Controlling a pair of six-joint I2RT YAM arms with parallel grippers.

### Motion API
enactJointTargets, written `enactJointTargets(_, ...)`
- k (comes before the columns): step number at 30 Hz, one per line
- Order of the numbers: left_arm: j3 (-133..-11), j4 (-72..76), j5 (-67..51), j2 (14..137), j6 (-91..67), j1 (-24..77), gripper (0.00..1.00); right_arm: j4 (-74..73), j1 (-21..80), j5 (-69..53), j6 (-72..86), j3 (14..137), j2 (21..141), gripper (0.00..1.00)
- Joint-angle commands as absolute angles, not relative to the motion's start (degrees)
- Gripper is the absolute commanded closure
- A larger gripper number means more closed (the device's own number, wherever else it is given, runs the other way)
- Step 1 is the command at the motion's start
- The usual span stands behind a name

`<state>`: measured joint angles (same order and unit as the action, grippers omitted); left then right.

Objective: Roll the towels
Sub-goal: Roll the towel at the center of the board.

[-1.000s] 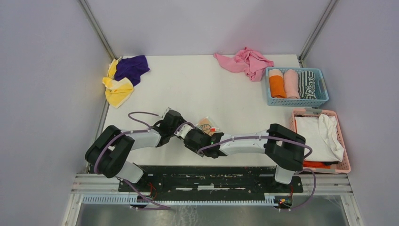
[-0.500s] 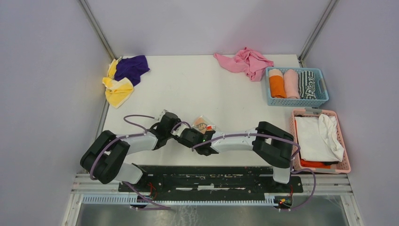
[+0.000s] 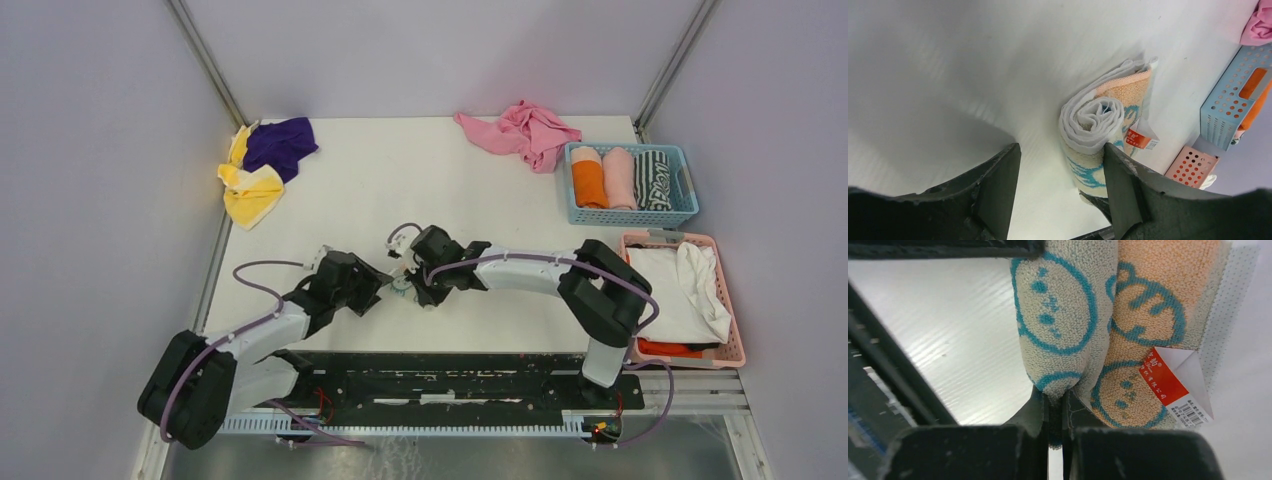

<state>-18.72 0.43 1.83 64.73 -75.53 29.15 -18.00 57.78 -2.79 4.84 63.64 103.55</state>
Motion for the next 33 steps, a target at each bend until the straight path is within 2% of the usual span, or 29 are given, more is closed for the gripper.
enactJointTargets(1,-15.94,-7.83,1.80,56.67,-72.49,26.85,0.31,-13.65,51.98,-33.71,12.21,59.17,105.65,0.99)
enactJointTargets(6,-14.15,-12.43,1.99,44.32,-72.83,26.47,0.27,-1.38,45.78,-51.63,22.64,56.89,109.97,0.99)
enactJointTargets(13,-11.87,-12.49,-1.89,36.81,-72.95,26.49,0.19,18.22,41.75,-61.50,39.81,53.76,118.90,0.99)
enactJointTargets(19,-10.12,-0.87,-5.70,45.01,-72.49,26.53,0.19,22.76,39.80,-62.50,45.78,52.70,123.70,0.98)
enactJointTargets(24,-11.43,4.54,-7.12,55.50,-70.97,26.54,0.25,24.26,38.52,-62.12,47.52,51.73,125.46,0.96)
enactJointTargets(28,-12.92,6.45,-7.46,62.74,-70.04,26.58,0.34,17.28,38.43,-59.82,43.05,52.66,123.98,0.89)
enactJointTargets(33,-13.17,6.02,-6.73,68.96,-70.13,26.67,0.40,1.93,38.53,-52.21,31.55,54.61,116.25,0.71)
